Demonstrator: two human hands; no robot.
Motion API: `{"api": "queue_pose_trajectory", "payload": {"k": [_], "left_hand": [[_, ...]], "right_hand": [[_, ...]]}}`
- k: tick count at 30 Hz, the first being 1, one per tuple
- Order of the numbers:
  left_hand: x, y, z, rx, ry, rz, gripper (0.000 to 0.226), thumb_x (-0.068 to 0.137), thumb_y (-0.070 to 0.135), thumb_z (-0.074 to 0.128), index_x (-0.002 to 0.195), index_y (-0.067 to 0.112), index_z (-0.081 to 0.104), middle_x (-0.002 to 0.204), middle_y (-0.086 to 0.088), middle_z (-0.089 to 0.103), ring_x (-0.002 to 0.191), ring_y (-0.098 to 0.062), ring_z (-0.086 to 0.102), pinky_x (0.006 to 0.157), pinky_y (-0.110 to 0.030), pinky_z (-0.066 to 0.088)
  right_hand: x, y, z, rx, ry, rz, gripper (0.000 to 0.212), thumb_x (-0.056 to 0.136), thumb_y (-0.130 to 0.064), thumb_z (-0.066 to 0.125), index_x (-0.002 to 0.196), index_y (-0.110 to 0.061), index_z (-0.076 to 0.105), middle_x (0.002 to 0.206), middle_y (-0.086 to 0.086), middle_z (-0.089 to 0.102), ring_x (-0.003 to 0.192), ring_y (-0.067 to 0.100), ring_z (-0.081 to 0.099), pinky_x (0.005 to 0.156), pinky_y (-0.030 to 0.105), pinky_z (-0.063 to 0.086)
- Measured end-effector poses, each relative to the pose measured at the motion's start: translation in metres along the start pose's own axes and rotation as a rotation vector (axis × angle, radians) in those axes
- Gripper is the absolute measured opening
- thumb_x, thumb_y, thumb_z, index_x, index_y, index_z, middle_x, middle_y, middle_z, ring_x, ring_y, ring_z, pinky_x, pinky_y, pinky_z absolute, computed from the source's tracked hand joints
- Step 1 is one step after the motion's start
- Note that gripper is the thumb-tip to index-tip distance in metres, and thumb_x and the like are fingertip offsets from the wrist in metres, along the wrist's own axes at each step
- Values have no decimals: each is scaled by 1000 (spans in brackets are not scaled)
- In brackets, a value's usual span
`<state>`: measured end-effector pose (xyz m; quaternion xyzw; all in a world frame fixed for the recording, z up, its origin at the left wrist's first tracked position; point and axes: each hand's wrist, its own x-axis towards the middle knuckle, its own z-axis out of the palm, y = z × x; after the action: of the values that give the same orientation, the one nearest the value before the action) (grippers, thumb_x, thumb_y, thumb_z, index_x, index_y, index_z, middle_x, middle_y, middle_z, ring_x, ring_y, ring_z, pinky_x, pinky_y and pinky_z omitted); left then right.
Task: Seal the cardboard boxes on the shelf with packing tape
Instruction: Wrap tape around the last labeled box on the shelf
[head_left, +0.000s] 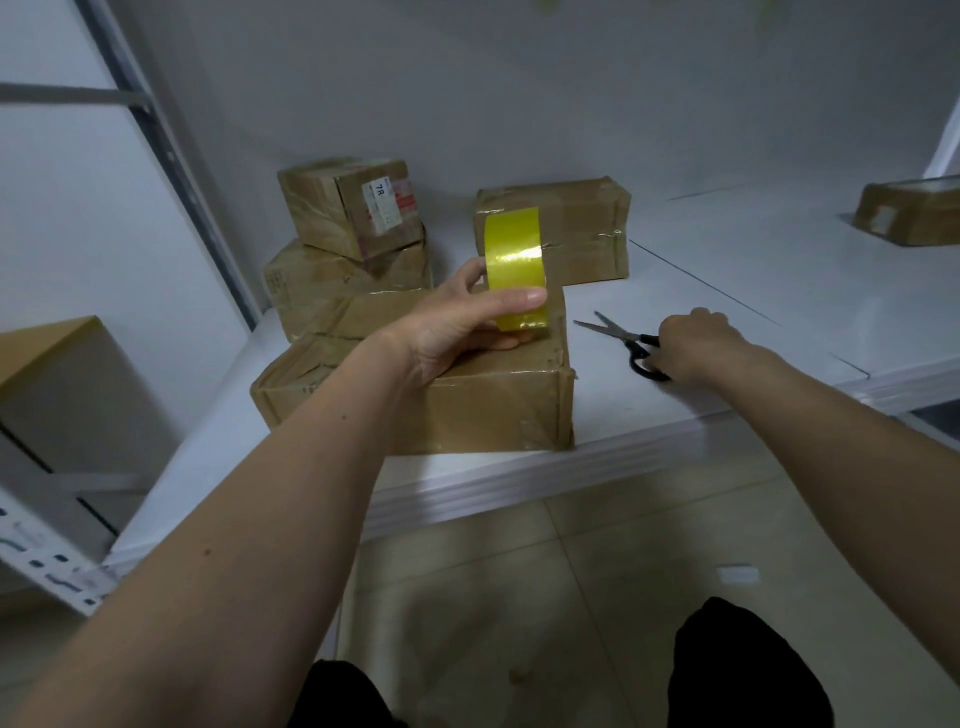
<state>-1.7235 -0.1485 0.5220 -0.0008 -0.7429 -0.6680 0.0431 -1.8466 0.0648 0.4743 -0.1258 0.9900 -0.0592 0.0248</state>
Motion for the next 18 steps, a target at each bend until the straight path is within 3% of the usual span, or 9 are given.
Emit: {"api": "queue_pose_trajectory", "payload": {"k": [3,6,8,13,16,18], "left_hand": [[-2,1,1,-27,-1,-7,124,25,52,97,134,20,48,114,-4,69,88,-16,73,70,-23,57],[-1,-1,0,-79,-2,4,122,31,43,99,138,15,46,121,-9,68,104,-23,70,88,-37,57],[0,-2,-1,-113,15,5,125,31,41,100,139,10,45,125,-13,66,106,-25,69,91,-40,56],[0,-3,-3,-182,12,5,121,35,34,100,139,-2,48,134,-22,59,107,-26,65,83,-35,57],[-1,-3,-4,-209,-4,12,99,52,19,88,139,-5,47,138,-27,53,113,-30,61,92,-39,56],[-2,-3,-3,-210,-22,15,95,55,17,84,139,-6,47,139,-28,52,114,-32,60,96,-41,54]], "right_hand": [[-3,4,-11,17,-15,14,28,82,-31,68,77,-10,50,79,5,53,79,25,54,63,28,39],[-8,9,-18,69,26,32,32,73,-30,73,73,-8,49,73,6,54,65,21,51,53,25,35],[-8,15,-19,161,72,42,31,73,-27,74,70,-5,52,68,7,54,60,22,50,52,25,34],[-23,22,-16,908,-91,-203,5,80,-4,71,82,-4,66,67,5,68,55,7,57,50,25,29],[-33,25,-15,1126,-167,-300,12,78,-6,72,83,-7,62,65,5,67,54,7,59,50,19,39],[-39,26,-16,1147,-180,-353,13,77,-5,71,84,-3,61,60,4,63,52,8,58,50,15,44]]}}
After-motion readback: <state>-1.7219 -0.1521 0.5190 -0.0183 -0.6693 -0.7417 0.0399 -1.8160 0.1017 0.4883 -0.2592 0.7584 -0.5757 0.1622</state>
